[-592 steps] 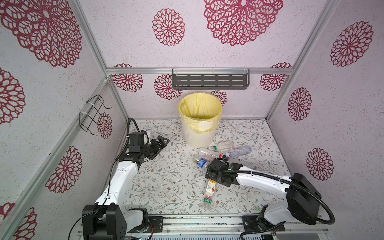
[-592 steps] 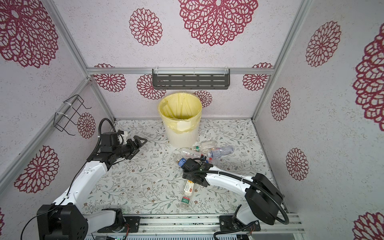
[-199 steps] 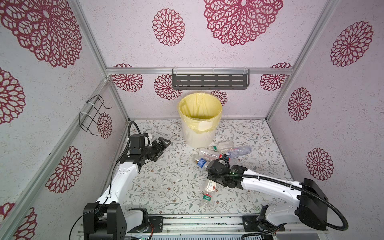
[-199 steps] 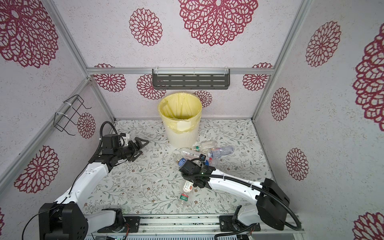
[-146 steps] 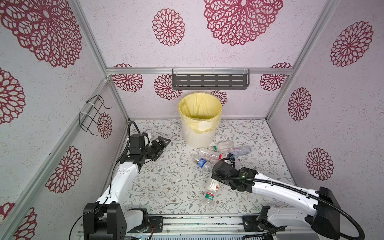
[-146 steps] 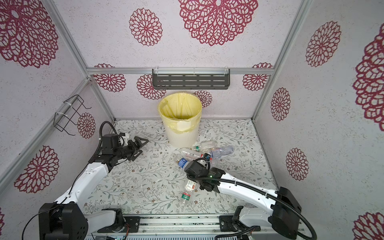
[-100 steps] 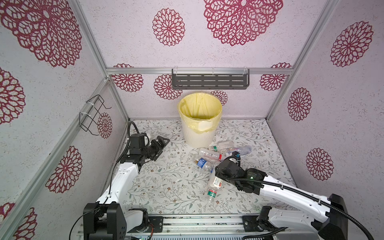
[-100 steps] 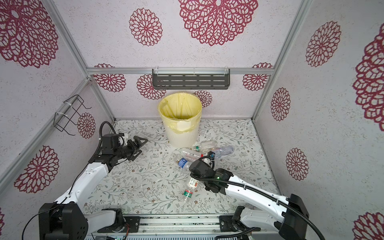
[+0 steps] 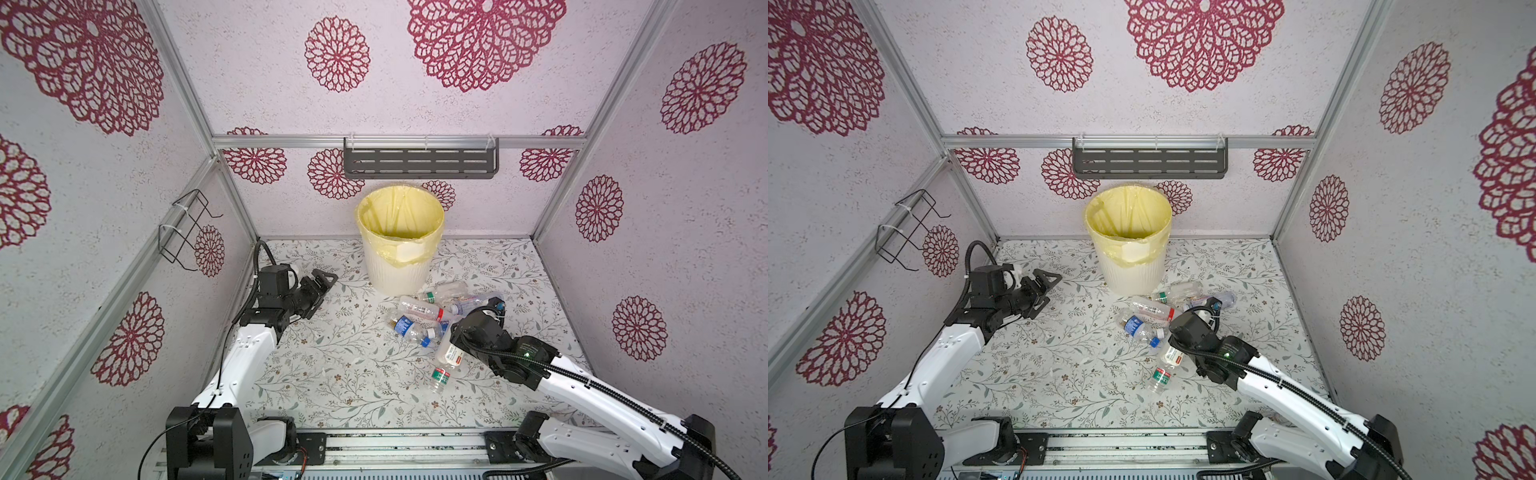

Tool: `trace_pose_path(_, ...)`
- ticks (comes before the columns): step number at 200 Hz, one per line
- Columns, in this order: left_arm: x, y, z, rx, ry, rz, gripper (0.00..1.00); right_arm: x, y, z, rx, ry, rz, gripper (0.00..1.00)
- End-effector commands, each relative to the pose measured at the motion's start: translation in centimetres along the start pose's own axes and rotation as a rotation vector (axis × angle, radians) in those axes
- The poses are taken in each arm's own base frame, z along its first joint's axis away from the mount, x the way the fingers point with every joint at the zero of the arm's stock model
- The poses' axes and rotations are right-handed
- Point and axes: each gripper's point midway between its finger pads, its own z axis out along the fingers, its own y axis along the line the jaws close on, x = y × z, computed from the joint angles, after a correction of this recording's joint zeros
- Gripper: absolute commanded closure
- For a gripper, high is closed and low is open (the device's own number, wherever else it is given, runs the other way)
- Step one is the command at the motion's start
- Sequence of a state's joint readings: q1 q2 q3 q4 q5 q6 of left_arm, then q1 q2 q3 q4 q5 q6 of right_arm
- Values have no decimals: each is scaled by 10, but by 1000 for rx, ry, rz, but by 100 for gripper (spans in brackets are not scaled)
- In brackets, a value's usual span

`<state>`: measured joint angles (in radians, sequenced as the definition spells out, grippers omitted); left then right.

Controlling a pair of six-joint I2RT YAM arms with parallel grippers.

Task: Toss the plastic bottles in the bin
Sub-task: 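Lift the peacock-label bottle with the right gripper and carry it over the bin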

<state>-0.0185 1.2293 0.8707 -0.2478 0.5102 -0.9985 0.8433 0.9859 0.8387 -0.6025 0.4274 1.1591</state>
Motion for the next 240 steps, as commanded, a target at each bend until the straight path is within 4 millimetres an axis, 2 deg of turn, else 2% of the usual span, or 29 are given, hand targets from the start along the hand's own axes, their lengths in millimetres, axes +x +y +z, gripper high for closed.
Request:
trace_pose_path(1, -2, 0, -1, 5, -5, 4, 3, -23, -3, -8, -4, -87, 6, 45)
trace_pose_path(33, 1, 4, -4, -7, -11, 2, 3, -40, 1, -18, -55, -151, 50, 47)
trace_pose_path(80, 3, 11, -6, -25, -20, -3, 3, -54, 6, -28, -107, -216, 67, 47)
trace_pose_path(106, 4, 12, -5, -28, -19, -8, 3, -66, 17, -36, -142, -250, 63, 47)
trace_pose_path(132, 4, 11, -5, -25, -20, -12, 3, -85, 34, -48, -180, -298, 52, 47)
trace_pose_path(199, 5, 10, -8, -23, -17, -7, 3, -148, 88, -93, -272, -467, 5, 46)
trace_pose_path(240, 9, 15, -5, -33, 0, -13, 3, -175, 127, -102, -351, -499, -31, 46)
